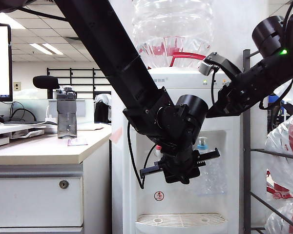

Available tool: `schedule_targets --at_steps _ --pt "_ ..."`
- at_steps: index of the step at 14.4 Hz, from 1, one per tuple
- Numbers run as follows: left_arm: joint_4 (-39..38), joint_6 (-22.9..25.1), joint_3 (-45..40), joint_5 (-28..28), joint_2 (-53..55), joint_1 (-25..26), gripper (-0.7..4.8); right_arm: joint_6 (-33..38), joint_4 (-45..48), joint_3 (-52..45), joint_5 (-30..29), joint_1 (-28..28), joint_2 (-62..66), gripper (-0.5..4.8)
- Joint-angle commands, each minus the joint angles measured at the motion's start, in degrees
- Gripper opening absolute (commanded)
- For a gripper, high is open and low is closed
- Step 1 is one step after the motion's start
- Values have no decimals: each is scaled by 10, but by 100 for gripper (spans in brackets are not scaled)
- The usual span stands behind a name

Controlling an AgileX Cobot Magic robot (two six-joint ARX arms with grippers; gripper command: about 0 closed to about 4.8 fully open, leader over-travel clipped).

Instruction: Pick up the plastic mug from the left desk, go to the cold water outlet of the water dispenser, press the vertical switch to get some water, then put the mug back on the desk.

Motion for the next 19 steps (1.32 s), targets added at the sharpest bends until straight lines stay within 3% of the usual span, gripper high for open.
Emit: schedule_targets --at_steps 1,10,19 --pt "14 -6 3 -4 -3 -1 -6 -3 -4 8 1 1 16 -4" --pt "14 -6 3 -4 -3 -1 -6 -88 6 8 12 5 37 -4" --pt "14 -6 3 -4 -3 -1 -6 -91 40 31 20 5 74 -4"
